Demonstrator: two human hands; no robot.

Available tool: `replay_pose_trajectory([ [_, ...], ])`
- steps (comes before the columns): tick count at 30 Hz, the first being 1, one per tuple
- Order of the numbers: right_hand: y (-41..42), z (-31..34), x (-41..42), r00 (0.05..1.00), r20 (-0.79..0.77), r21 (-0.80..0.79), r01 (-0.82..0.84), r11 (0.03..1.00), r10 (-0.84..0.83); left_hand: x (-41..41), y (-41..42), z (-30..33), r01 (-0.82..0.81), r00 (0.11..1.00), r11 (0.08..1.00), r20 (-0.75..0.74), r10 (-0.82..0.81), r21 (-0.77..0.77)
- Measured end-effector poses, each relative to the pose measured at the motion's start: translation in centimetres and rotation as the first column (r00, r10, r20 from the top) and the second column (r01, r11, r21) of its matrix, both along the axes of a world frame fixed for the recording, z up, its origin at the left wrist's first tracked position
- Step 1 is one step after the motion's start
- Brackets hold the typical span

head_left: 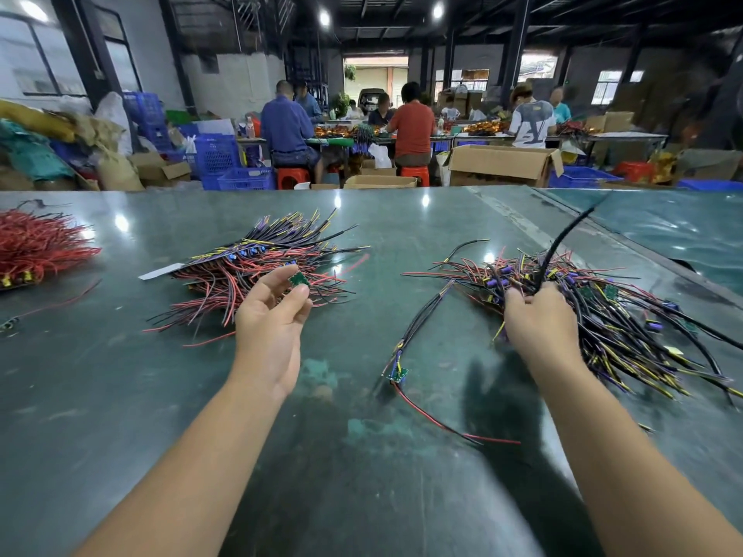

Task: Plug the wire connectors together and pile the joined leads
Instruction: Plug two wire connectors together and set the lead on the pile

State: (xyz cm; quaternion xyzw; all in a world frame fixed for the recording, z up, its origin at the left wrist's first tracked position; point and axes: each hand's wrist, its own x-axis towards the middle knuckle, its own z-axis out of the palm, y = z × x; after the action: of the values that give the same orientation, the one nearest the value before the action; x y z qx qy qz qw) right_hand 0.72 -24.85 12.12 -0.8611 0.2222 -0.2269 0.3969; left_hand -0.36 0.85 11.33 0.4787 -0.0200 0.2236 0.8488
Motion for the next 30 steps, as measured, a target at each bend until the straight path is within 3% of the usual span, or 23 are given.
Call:
replay_pose_trajectory([
  [2,-0.1,-0.8,-0.1,0.981,-0.129,-0.285,0.105,0.953,-0.147,0.0,-0.1,0.0,0.006,1.0,1.0,-0.005,-0.006,0.007],
  [4,0.8,-1.3,-0.5,0.988,-0.036,-0.411,0.124,0.903,-0.152,0.2,-0.1,-0.1,0.006,1.0,1.0,-0.014,-0.006,0.006],
  [7,2.6,-2.2,-0.1,0.967,0.011,-0.561,-0.205,0.802,0.254,0.2,0.0,-0.1,-0.001,1.0,1.0,-0.023,0.001,-0.002],
  [10,4.9,-3.4,0.1,0.769,-0.18,-0.62,-0.573,0.536,0.613,0.2,-0.1,-0.1,-0.004,1.0,1.0,-0.028,0.004,-0.003],
  [12,5.9,-4.0,0.2,0.641,-0.273,-0.605,-0.695,0.39,0.718,0.2,-0.1,-0.1,-0.005,0.999,1.0,-0.033,0.005,0.005],
  [13,6.1,-4.0,0.2,0.615,-0.29,-0.597,-0.715,0.364,0.734,0.2,-0.1,-0.1,-0.006,0.999,1.0,-0.036,0.007,0.008],
  [15,6.0,-3.5,0.1,0.628,-0.247,-0.606,-0.694,0.388,0.738,0.2,-0.1,-0.1,-0.007,0.999,1.0,-0.043,0.007,0.01],
  [17,5.7,-3.0,-0.1,0.665,-0.134,-0.594,-0.647,0.477,0.735,0.3,-0.1,-0.1,-0.004,0.999,1.0,-0.047,0.004,0.011],
  [21,4.8,-1.5,-0.7,0.688,0.281,-0.53,-0.47,0.706,0.669,0.3,0.0,-0.2,-0.007,0.999,1.0,-0.052,0.008,0.017],
  [23,3.3,-0.3,-0.6,0.732,0.378,-0.476,-0.371,0.797,0.566,0.3,0.0,-0.1,-0.008,0.999,1.0,-0.046,0.009,0.02],
  [24,2.3,0.1,-0.6,0.797,0.32,-0.459,-0.343,0.82,0.513,0.2,0.0,-0.1,-0.007,0.999,1.0,-0.042,0.008,0.022],
  [26,0.2,0.0,-0.8,0.933,-0.066,-0.532,-0.332,0.779,0.353,0.2,-0.1,-0.1,-0.005,0.999,1.0,-0.032,0.006,0.023],
  [28,-0.6,-0.4,-1.6,0.914,-0.384,-0.651,-0.37,0.663,0.133,0.1,-0.2,-0.1,0.011,1.0,1.0,-0.019,-0.01,0.014],
  [30,0.1,-0.5,-2.0,0.904,-0.35,-0.642,-0.422,0.64,0.245,0.1,-0.4,-0.1,0.047,0.999,0.999,-0.011,-0.047,-0.008],
])
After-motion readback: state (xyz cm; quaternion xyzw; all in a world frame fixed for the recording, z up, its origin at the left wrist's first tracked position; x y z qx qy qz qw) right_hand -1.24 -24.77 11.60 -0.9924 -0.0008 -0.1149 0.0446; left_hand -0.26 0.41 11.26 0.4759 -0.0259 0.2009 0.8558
